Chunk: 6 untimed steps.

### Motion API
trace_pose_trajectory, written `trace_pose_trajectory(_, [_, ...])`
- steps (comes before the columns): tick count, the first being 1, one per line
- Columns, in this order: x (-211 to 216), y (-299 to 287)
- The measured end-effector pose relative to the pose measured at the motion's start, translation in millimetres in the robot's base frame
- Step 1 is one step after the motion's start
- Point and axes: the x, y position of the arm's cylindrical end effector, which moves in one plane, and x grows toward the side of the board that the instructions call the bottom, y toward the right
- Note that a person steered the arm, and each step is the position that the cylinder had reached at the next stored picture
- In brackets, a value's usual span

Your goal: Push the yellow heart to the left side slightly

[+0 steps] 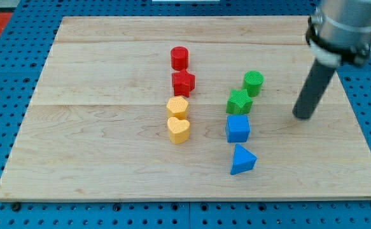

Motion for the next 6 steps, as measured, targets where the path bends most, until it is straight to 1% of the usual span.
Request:
trace_pose_trajectory(1, [40.2, -51.7])
trace_pose_trajectory(2, [83.5, -60.4])
trace_pose_trajectory(3, [87.2, -128.5])
trace_pose_trajectory(4, [62.9, -159.6])
trace_pose_trajectory(5, [59.9, -155.8])
trace_pose_trajectory(6, [32.8, -163.6])
